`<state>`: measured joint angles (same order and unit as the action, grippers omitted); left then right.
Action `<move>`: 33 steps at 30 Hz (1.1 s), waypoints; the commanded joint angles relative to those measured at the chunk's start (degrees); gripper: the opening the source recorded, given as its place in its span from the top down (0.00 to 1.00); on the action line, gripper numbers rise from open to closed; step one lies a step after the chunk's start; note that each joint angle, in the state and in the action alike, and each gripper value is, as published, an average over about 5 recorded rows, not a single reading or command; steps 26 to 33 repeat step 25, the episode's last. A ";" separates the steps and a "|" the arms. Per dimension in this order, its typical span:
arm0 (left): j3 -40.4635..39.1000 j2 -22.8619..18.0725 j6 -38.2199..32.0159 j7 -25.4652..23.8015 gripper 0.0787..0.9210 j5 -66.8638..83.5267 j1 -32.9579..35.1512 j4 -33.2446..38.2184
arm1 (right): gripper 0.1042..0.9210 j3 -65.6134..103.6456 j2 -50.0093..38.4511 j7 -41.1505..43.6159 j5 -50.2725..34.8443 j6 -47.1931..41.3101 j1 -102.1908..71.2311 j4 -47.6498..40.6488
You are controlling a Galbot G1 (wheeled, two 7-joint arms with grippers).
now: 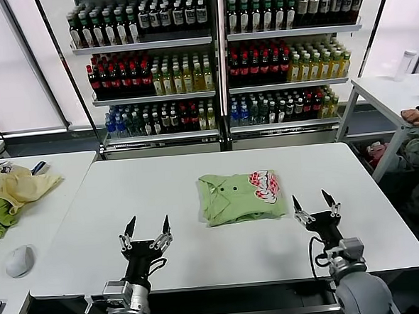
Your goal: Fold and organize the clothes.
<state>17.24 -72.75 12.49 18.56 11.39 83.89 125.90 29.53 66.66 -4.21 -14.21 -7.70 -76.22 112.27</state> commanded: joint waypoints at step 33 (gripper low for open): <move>0.19 -2.36 -1.87 -3.22 0.12 -4.01 2.59 1.94 | 0.12 7.06 0.05 -1.63 0.61 1.05 -10.26 10.77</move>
